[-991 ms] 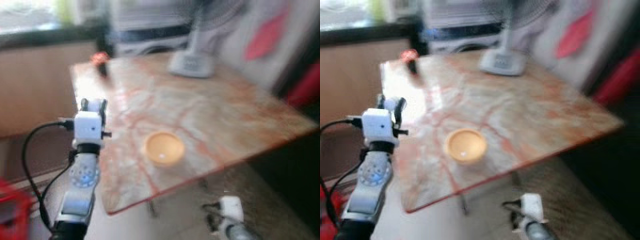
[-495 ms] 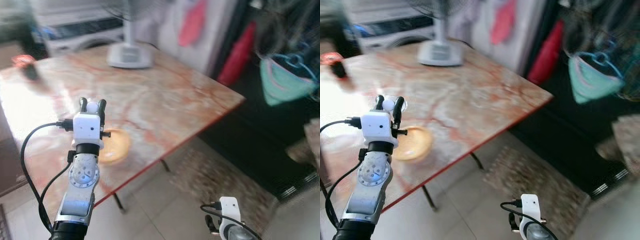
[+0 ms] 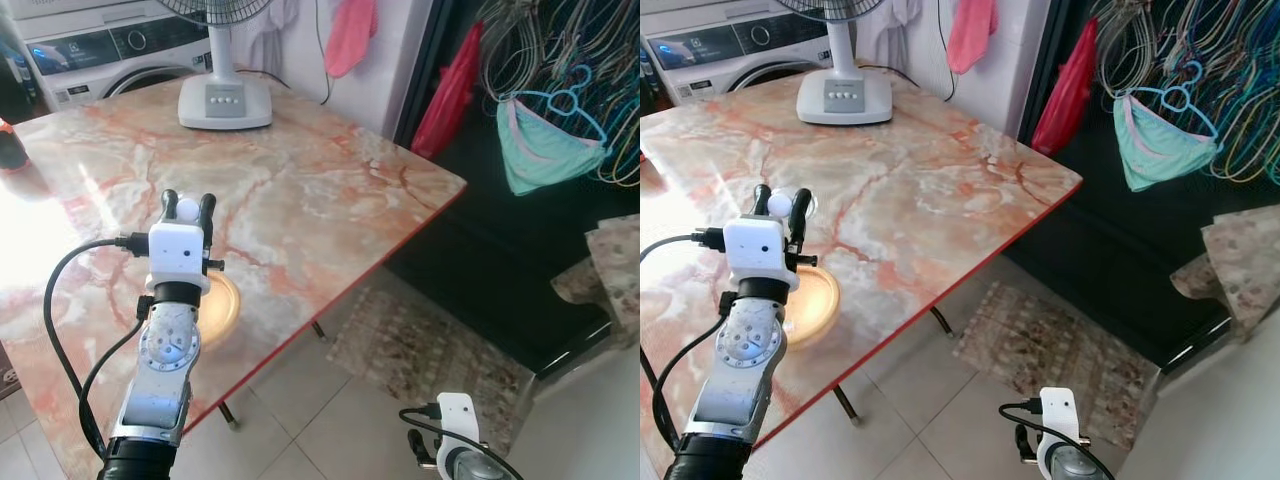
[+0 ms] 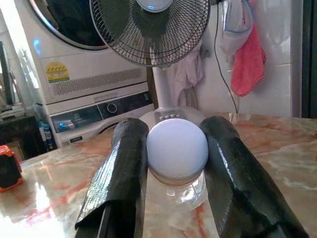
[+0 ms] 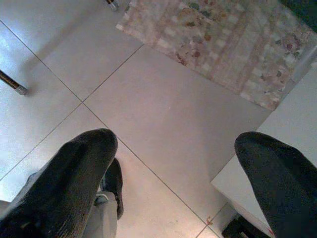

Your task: Restocking fridge

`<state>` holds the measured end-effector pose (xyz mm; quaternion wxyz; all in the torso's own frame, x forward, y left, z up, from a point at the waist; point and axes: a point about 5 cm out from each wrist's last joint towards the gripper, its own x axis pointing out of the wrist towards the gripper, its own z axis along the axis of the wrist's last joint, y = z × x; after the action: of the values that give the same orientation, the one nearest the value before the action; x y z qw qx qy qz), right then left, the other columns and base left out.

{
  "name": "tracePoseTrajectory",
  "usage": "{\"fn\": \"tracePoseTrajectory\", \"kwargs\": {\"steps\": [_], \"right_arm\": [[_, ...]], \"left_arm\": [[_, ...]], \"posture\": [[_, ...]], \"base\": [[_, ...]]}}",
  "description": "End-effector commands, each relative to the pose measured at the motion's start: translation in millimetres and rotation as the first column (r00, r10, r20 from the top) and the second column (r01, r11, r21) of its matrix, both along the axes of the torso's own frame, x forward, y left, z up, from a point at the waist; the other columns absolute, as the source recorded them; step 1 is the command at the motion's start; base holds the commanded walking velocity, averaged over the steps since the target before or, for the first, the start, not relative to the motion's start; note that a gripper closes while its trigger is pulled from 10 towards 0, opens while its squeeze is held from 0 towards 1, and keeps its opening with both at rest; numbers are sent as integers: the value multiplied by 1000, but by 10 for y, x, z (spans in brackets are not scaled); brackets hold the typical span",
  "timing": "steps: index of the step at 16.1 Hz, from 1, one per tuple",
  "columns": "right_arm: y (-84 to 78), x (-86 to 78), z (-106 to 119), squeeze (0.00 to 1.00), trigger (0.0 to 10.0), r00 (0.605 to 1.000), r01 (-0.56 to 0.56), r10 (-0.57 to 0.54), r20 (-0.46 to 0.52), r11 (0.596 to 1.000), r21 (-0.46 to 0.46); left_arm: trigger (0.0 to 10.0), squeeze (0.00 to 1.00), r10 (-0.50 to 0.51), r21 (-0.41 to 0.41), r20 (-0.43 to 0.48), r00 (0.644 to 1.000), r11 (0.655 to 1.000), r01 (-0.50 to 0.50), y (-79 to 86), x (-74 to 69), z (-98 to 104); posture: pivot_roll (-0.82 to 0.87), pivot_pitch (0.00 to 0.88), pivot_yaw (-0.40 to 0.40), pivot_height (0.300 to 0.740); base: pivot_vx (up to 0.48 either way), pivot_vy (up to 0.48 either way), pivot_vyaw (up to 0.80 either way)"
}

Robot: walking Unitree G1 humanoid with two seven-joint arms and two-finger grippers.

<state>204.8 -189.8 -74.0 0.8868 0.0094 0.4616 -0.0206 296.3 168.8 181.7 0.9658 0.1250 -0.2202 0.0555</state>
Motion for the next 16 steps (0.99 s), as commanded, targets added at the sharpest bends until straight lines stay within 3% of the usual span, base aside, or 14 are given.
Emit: {"fn": "tracePoseTrajectory", "kwargs": {"steps": [1, 16], "right_arm": [[-3, 4, 3, 0, 10000, 1000, -8, 8, -4, 1000, -4], [-10, -1, 1, 0, 10000, 999, -34, 34, -10, 999, -13]], "left_arm": [[10000, 0, -17, 38, 47, 999, 999, 15, -37, -7, 128], [10000, 0, -63, 8, 61, 996, 998, 63, -129, 0, 152]], "posture": [[133, 0, -62, 740], [129, 0, -67, 740]], "base": [[0, -281, -800], [0, -19, -799]]}}
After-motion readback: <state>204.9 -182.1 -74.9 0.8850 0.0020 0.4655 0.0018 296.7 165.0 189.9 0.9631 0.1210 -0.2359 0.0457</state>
